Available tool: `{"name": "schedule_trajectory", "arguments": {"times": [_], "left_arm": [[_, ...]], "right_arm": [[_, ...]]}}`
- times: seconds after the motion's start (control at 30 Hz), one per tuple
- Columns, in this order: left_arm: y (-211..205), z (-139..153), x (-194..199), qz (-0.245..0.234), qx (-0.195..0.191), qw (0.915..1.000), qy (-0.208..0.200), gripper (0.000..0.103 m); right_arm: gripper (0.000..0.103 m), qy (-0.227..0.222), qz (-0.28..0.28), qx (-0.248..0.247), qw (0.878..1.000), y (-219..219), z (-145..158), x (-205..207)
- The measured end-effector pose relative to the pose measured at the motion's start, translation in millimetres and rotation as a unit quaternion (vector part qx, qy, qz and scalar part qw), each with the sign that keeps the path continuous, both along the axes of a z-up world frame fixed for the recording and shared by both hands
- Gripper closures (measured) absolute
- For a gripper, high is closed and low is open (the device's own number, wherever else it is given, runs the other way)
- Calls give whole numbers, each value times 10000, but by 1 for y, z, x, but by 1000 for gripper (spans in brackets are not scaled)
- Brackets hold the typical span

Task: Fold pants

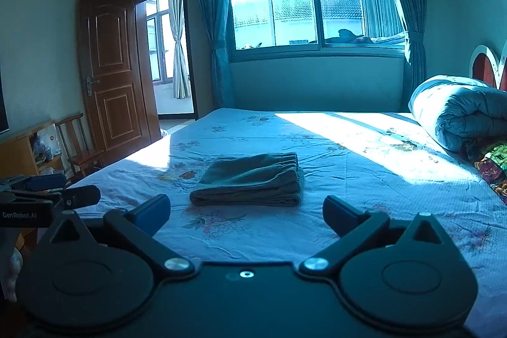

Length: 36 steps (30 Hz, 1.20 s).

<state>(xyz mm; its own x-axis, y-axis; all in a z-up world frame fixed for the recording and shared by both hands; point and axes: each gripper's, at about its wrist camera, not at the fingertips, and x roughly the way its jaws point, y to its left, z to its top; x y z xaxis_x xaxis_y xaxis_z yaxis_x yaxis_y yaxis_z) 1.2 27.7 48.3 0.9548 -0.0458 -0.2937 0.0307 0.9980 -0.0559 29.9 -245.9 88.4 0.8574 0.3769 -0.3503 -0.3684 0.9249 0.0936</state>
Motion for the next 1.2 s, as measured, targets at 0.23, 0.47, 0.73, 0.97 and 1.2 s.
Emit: {"name": "schedule_trajectory", "arguments": {"times": [0.23, 0.47, 0.73, 0.97, 1.2], "left_arm": [[-2, -1, -1, -17, -2, 10000, -21, 0], [-3, -2, -1, -60, 53, 10000, -18, 0], [-4, -3, -3, -43, 44, 10000, -45, 0], [-2, -3, -3, -45, -3, 10000, -34, 0], [-1, -2, -1, -27, -68, 10000, -7, 0]], "right_arm": [[6, 8, 14, -14, 10000, 0, 0, 0], [6, 8, 5, -12, 10000, 0, 0, 0], [6, 3, 1, -22, 10000, 0, 1, 0], [6, 14, -8, -4, 10000, 0, 1, 0], [6, 8, -12, 4, 10000, 0, 1, 1]]}}
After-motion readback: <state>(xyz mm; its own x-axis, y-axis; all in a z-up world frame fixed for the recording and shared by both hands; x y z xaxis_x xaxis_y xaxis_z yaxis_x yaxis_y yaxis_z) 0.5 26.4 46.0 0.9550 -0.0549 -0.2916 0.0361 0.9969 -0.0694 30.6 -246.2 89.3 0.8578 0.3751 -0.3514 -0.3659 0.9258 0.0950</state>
